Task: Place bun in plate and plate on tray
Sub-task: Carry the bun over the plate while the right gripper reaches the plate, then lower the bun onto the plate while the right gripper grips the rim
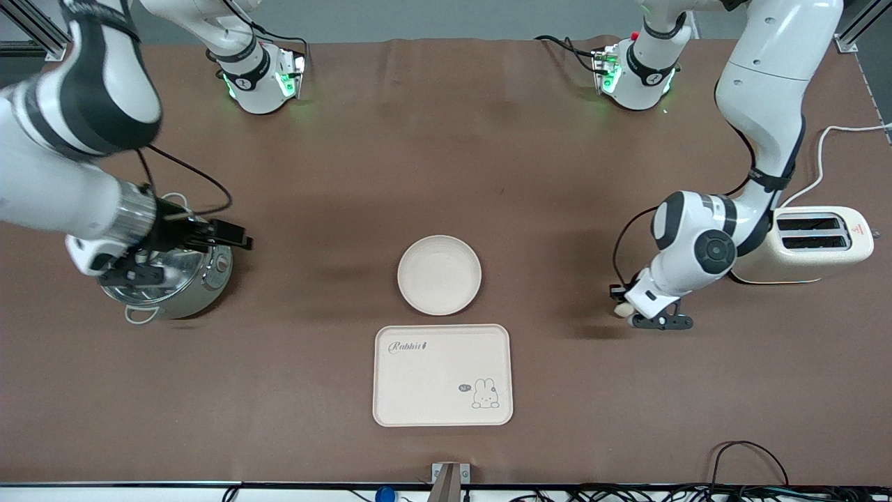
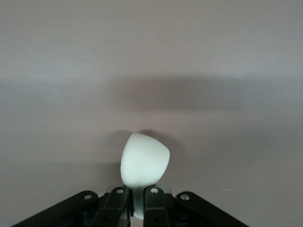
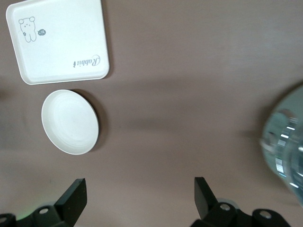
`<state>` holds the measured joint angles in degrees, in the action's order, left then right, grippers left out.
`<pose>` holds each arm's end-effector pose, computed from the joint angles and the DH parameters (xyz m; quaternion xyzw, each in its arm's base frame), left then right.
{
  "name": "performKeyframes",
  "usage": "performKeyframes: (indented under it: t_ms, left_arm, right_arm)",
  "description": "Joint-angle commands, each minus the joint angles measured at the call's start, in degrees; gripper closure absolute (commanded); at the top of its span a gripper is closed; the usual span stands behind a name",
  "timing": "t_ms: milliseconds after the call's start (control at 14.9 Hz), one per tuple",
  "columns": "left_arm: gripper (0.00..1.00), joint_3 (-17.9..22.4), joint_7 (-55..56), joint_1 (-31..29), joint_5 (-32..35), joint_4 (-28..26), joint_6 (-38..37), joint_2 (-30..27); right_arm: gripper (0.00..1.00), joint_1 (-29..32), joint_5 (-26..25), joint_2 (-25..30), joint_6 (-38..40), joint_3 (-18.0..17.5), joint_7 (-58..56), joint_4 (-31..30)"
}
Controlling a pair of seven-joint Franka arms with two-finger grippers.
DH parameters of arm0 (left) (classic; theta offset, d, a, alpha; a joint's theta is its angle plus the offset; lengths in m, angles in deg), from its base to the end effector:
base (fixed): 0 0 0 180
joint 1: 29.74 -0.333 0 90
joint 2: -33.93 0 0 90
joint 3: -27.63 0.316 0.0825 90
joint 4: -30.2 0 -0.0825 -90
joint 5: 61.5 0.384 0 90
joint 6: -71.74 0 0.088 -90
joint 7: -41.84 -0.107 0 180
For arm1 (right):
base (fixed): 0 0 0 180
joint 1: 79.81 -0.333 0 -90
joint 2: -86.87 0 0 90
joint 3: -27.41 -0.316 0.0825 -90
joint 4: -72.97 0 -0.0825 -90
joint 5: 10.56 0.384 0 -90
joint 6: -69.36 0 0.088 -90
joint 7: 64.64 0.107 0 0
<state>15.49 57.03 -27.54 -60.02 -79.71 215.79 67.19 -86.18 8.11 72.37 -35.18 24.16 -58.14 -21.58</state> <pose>0.6115 -0.1509 0.1959 0.9985 0.0147 0.0011 0.0518 0.6169 0.1280 0.4620 -0.9858 0.0206 0.0612 0.1553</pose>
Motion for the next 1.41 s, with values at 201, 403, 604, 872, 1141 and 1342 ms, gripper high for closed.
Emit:
performKeyframes:
  t_ms: [201,403,604,872,1141,1342]
  left_arm:
    - [0.84,-4.48,21.96,9.63,-0.07,5.05,-0.34,0.05]
    - [0.84,-4.39,34.70,17.73,-0.16,11.99,-0.34,3.82]
    - [0.84,-4.22,42.28,24.67,0.02,18.15,-0.34,8.91]
    - [0.72,-2.99,47.83,29.87,0.37,23.60,0.27,14.81]
    - [0.00,-1.76,47.57,29.97,0.72,23.61,0.10,14.29]
    - [0.00,-1.67,47.92,29.36,0.64,23.79,-0.34,12.10]
  right_arm:
    - [0.00,-7.33,2.25,-8.34,-12.69,0.35,6.84,-0.90]
    - [0.00,-10.32,5.40,-12.38,-17.43,0.35,9.41,-0.90]
    - [0.00,-13.13,6.03,-14.85,-24.18,0.35,9.50,-3.34]
    - [0.00,-17.35,7.79,-16.16,-33.53,0.44,12.30,-7.84]
    - [0.00,-20.08,7.79,-18.02,-37.13,0.44,14.59,-9.59]
    - [0.04,-23.33,7.79,-18.89,-38.98,0.44,17.31,-10.65]
